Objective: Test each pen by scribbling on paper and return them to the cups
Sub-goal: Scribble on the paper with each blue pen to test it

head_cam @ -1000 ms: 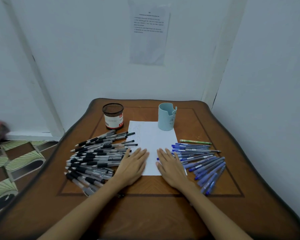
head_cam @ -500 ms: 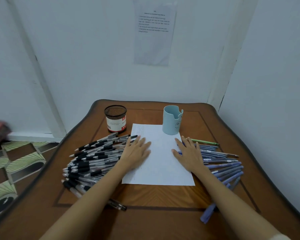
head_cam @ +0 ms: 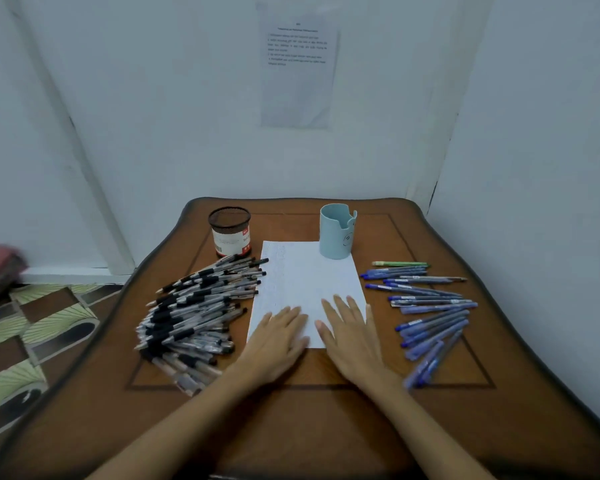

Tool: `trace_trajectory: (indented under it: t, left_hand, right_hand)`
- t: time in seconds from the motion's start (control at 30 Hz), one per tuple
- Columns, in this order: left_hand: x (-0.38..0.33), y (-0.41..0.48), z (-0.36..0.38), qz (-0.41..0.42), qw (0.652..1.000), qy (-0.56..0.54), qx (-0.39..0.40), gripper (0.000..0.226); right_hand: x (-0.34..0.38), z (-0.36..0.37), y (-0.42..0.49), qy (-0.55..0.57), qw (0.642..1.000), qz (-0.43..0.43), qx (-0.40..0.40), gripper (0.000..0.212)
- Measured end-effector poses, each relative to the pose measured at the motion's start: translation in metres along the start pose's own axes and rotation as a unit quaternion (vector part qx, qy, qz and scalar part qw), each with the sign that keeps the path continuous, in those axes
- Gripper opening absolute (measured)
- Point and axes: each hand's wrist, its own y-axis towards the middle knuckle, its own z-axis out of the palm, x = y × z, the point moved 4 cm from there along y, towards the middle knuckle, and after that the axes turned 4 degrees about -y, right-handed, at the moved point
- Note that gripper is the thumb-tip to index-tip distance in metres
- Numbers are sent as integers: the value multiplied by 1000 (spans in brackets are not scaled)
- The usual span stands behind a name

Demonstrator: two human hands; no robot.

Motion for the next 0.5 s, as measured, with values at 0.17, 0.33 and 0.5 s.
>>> trace_trajectory:
  t: [0.17,0.33,0.5]
  left_hand:
    - [31,-21,-2,7,999,33,4,120]
    - [66,-23,-16,22,1000,17,-7,111]
    - [55,-23,-30,48,995,36,-75,72]
  right_hand:
    - [-32,6,-24,49,998,-42,26,86]
    - [-58,0,-19,35,998,-39,27,51]
    - [-18,-4,-7,36,999,-19,-1,53]
